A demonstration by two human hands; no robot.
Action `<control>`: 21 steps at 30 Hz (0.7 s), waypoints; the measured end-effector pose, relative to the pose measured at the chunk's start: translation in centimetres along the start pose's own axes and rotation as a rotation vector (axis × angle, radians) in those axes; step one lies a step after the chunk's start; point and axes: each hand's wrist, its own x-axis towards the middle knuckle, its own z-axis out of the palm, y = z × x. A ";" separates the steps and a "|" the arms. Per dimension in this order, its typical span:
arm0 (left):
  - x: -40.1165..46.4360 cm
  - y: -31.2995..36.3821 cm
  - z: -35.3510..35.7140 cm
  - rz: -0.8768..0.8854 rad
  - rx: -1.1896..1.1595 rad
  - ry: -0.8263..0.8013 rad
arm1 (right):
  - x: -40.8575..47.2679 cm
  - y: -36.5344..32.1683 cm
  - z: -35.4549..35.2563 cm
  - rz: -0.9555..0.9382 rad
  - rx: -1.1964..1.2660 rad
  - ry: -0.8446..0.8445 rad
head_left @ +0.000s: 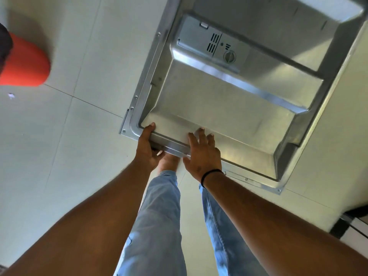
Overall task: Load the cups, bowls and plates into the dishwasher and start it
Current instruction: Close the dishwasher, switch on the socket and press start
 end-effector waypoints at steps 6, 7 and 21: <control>-9.4 2.3 0.7 0.035 0.035 -0.035 | -5.3 -1.0 -4.9 -0.019 -0.066 0.051; -10.9 2.6 0.8 0.046 0.029 -0.041 | -6.3 -0.9 -5.7 -0.030 -0.077 0.071; -30.6 10.9 9.6 0.244 0.109 -0.017 | -17.1 0.8 -21.9 -0.208 -0.134 0.659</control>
